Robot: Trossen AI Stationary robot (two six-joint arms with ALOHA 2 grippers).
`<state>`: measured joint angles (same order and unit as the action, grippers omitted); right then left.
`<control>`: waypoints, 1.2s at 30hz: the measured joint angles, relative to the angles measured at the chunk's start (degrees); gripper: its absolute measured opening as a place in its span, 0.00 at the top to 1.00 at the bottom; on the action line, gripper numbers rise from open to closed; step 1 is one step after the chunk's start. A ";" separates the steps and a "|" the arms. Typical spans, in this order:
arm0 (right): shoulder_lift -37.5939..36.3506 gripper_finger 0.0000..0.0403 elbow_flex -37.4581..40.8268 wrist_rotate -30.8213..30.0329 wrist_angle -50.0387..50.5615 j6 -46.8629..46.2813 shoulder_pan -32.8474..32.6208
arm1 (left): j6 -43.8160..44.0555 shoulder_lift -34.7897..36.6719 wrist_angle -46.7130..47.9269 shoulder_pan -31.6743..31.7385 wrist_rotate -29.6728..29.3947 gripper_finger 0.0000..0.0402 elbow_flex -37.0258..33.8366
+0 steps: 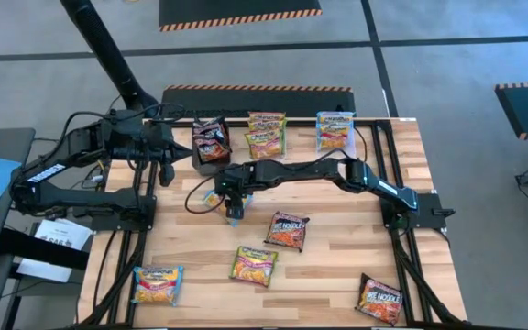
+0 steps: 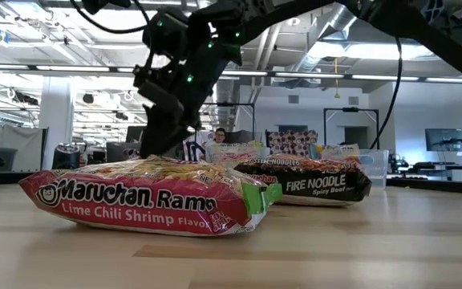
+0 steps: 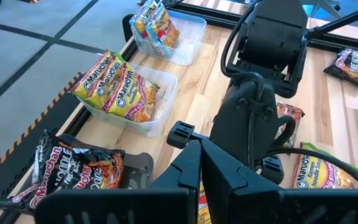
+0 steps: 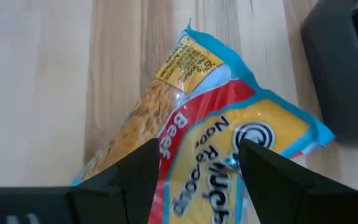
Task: Sort Maruchan noodles
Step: Put the blue noodle pack into the right transparent bin
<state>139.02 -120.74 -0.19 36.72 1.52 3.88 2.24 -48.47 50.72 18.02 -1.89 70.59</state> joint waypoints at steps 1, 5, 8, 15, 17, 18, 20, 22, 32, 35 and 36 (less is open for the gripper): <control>0.44 0.39 -0.05 0.02 -0.14 -0.02 -0.05 | 0.00 0.00 0.04 0.00 -0.02 1.00 0.00; 0.95 0.39 0.03 1.17 1.58 -0.18 -0.35 | -0.61 0.00 0.04 0.00 -0.04 1.00 0.00; 0.94 0.39 0.01 0.12 2.35 -0.33 -0.87 | -0.90 0.00 0.04 0.00 -0.04 1.00 0.00; 0.89 0.57 -0.02 -1.16 4.55 -7.04 -0.68 | -0.96 0.00 0.08 0.00 -0.42 1.00 0.00; 1.59 0.69 -0.28 -1.14 5.21 -8.62 -0.68 | -0.96 0.00 0.33 0.00 -0.48 1.00 0.00; 1.88 0.75 -0.32 -0.94 5.26 -9.20 -0.76 | -0.99 0.00 0.72 0.00 -0.51 1.00 0.00; 1.94 0.88 -0.34 0.37 6.09 -9.51 -0.94 | -1.55 0.00 1.67 0.00 -0.52 1.00 -0.02; 1.93 0.96 -0.32 1.82 6.97 -9.26 -1.22 | -1.75 0.00 2.36 0.00 -0.52 1.00 -0.02; 1.35 0.99 -5.56 1.36 15.25 -5.70 -2.07 | -1.20 0.04 4.51 0.02 -1.99 1.00 -0.04; 1.14 0.99 -9.02 -1.96 20.89 -1.70 -2.19 | -1.16 0.04 4.48 0.01 -1.98 1.00 -0.04; 1.14 0.99 -10.40 -3.17 22.63 -0.57 -2.16 | -1.16 0.04 4.46 0.02 -1.99 1.00 -0.04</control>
<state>140.16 -131.14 -3.35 59.35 0.95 1.71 1.08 -48.42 55.18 18.04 -3.88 70.54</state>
